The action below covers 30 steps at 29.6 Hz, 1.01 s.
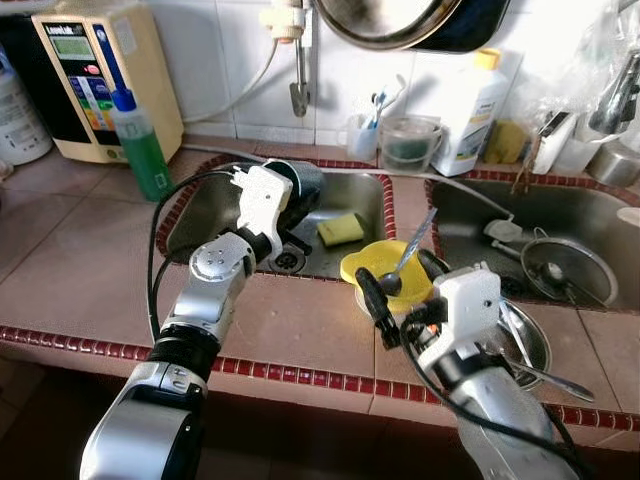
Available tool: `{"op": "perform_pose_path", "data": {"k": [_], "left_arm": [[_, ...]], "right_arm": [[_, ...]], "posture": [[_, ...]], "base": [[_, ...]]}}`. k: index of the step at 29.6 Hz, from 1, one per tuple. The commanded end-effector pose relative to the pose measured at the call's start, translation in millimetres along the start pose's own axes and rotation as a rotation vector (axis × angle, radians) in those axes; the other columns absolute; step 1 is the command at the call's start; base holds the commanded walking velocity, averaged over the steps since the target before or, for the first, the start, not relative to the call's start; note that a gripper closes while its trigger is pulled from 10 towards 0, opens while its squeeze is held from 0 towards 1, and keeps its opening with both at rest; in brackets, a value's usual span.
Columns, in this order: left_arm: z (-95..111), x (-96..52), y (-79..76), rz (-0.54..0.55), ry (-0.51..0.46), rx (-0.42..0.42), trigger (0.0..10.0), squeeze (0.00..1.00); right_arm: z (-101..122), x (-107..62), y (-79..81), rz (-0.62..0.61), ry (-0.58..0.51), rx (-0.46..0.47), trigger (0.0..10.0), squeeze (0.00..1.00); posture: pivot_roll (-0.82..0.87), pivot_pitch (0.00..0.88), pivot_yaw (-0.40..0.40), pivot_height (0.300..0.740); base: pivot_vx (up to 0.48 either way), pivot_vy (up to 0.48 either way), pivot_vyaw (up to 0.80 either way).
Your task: Kitchen organization
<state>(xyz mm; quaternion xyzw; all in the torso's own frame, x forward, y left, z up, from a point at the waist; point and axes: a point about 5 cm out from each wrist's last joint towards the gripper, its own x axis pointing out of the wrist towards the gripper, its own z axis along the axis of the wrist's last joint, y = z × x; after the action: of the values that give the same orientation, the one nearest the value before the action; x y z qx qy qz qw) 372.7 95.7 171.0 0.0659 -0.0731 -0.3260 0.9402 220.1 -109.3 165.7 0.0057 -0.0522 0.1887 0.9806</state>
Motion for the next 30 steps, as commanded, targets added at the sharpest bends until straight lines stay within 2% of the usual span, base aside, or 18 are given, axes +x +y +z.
{"op": "perform_pose_path", "data": {"k": [1,4,18,24,30], "left_arm": [[9,5.0,-0.4,-0.031,-0.021,0.038,10.0,0.0],[8,7.2,-1.0,-0.062,-0.018,0.053,10.0,0.0],[0,10.1,0.4,-0.079,0.025,0.041,10.0,0.0],[-1,11.0,1.9,-0.087,0.039,0.045,10.0,0.0],[-2,10.7,5.8,-0.08,0.053,0.049,10.0,0.0]], "right_arm": [[4,-2.0,1.9,-0.002,-0.008,-0.002,10.0,0.0],[6,-10.1,6.5,-0.002,0.011,0.002,10.0,0.0],[11,-37.1,25.6,0.061,0.071,0.036,10.0,0.0],[11,-47.7,25.7,0.045,0.106,0.02,10.0,0.0],[13,-50.7,24.3,0.032,0.106,-0.001,10.0,0.0]], "posture": [[-0.26,0.122,0.043,0.74],[-0.28,0.148,0.047,0.74],[-0.32,0.233,0.057,0.74],[-0.33,0.251,0.054,0.74],[-0.34,0.251,0.054,0.74]], "base": [[0.0,0.0,0.0],[0.0,0.0,0.0],[0.0,0.0,0.0],[0.0,0.0,0.0],[0.0,0.0,0.0]]}}
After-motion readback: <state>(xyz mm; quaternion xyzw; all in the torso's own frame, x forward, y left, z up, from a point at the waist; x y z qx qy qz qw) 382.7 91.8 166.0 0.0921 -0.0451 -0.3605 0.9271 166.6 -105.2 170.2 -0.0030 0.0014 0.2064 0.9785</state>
